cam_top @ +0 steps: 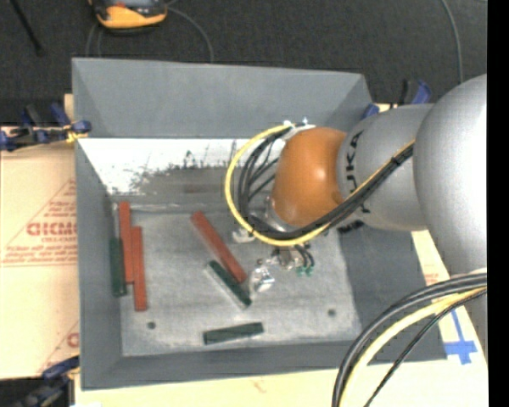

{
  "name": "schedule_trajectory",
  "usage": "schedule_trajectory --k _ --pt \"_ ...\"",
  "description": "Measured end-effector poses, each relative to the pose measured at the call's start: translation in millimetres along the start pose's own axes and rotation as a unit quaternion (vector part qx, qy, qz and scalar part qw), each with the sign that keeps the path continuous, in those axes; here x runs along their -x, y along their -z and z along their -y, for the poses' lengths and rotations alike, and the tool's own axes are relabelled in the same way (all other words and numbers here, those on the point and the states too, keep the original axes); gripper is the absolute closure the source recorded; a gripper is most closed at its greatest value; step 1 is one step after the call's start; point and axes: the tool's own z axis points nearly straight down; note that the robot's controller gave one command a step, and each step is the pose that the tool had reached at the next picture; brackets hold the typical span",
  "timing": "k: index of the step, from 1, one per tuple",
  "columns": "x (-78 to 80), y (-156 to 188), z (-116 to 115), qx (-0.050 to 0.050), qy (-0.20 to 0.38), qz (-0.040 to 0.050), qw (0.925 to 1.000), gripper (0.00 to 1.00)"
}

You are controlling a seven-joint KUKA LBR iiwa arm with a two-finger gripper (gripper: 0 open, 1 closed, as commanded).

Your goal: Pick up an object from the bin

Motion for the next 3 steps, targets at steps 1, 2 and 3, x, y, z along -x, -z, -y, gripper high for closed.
schedule_trajectory --k 1,2,3 --pt "27.1 2.6 -61.4 0.001 -0.072 -0.0133 0.9973 1.0" --pt "27.1 2.6 -61.4 0.001 -0.071 -0.0133 0.9974 1.0" --pt "28.8 134.3 -71.0 0.001 -0.022 -0.0125 0.9997 1.0"
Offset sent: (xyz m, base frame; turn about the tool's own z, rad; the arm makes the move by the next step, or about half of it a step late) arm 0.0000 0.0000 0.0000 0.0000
